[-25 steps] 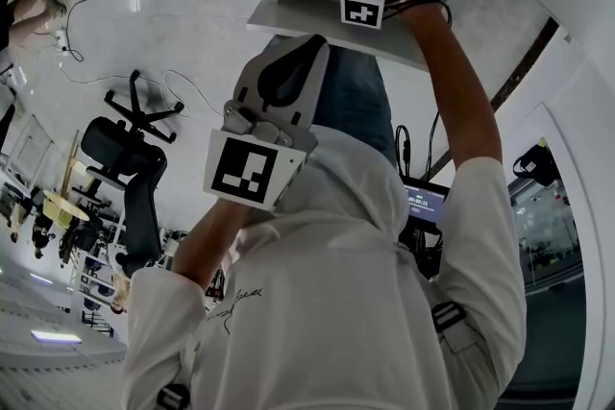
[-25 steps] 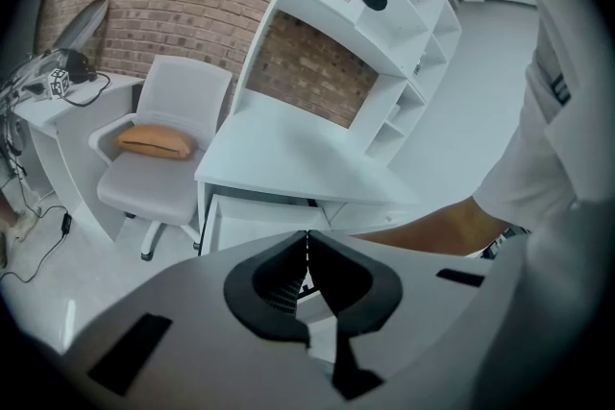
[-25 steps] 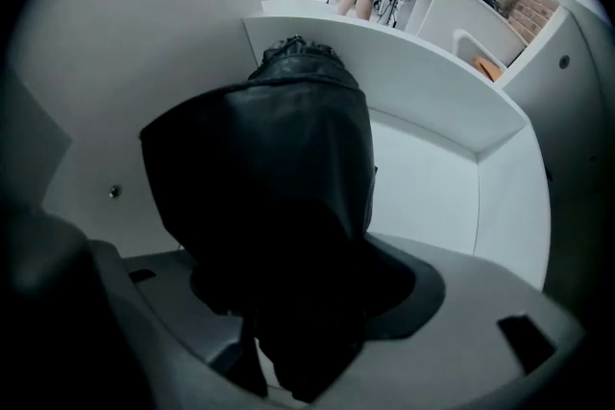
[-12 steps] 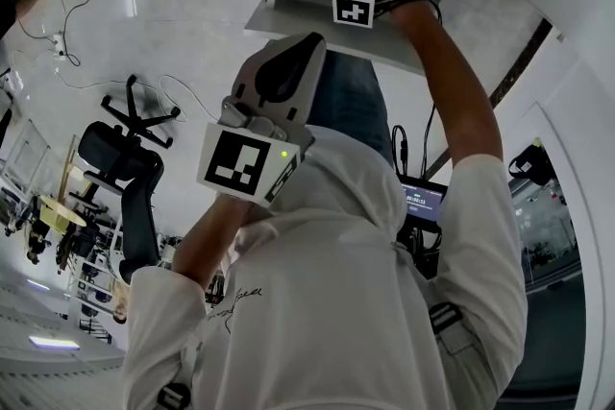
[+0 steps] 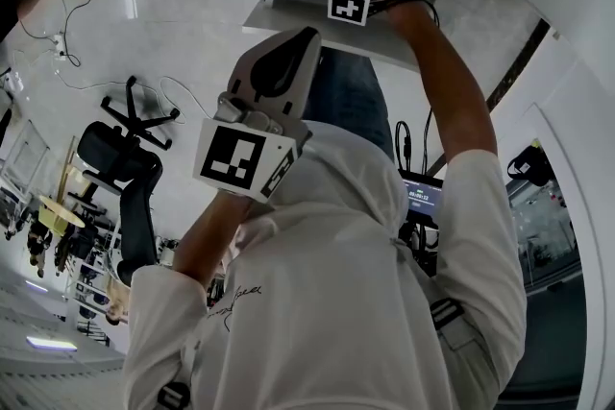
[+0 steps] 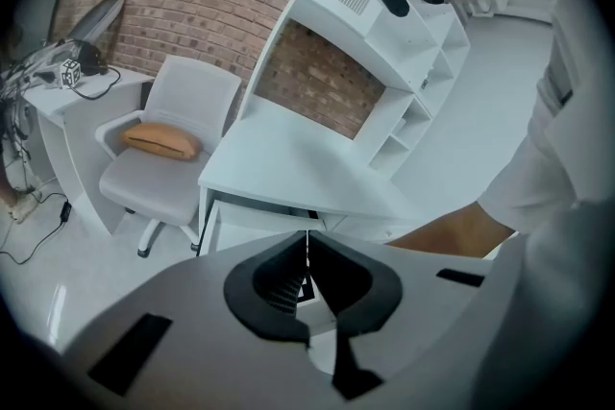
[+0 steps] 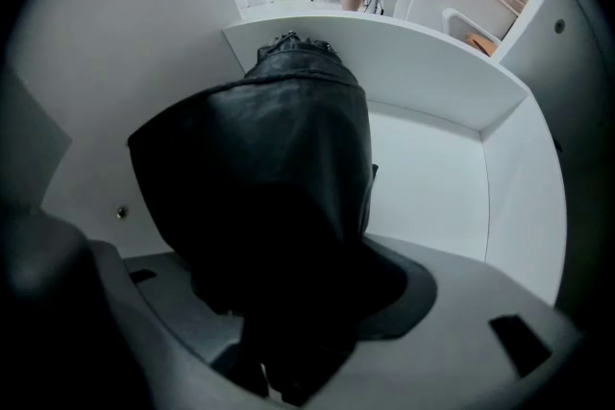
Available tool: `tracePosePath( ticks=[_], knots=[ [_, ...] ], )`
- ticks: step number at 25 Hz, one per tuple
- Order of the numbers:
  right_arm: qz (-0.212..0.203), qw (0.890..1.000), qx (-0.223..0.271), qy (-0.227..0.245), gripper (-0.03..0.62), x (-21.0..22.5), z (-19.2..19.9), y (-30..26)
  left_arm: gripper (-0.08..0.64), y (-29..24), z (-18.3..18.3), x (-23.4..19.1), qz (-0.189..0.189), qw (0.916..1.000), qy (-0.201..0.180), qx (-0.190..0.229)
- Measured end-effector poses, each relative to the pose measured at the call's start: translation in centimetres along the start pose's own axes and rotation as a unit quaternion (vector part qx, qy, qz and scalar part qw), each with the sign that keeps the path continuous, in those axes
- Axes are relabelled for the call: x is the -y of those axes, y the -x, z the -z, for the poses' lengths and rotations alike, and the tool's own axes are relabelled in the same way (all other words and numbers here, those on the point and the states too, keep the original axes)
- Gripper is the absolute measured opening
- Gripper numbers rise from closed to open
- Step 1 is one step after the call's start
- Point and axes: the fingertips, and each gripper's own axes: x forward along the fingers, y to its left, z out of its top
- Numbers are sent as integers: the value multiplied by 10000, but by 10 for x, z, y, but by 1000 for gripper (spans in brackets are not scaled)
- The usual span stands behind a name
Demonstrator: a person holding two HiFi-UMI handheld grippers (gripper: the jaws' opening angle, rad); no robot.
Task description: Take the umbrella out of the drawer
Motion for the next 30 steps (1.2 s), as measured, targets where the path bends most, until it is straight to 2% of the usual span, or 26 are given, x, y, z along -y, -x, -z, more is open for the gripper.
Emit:
tracePosePath(
  ticks=[6,14,30],
  knots=[
    [-198,9992,199,-298,249,-8,2,3,17,7,-5,-10,-132,9999,26,84],
    [-336,9911,704,-1080,249,-9,9,14,17,11,-2,-28,-345,9992,147,137],
    [-170,9885,873,-1225,249,-6,4,30,17,18,-2,-23,-308,9992,126,207]
  ],
)
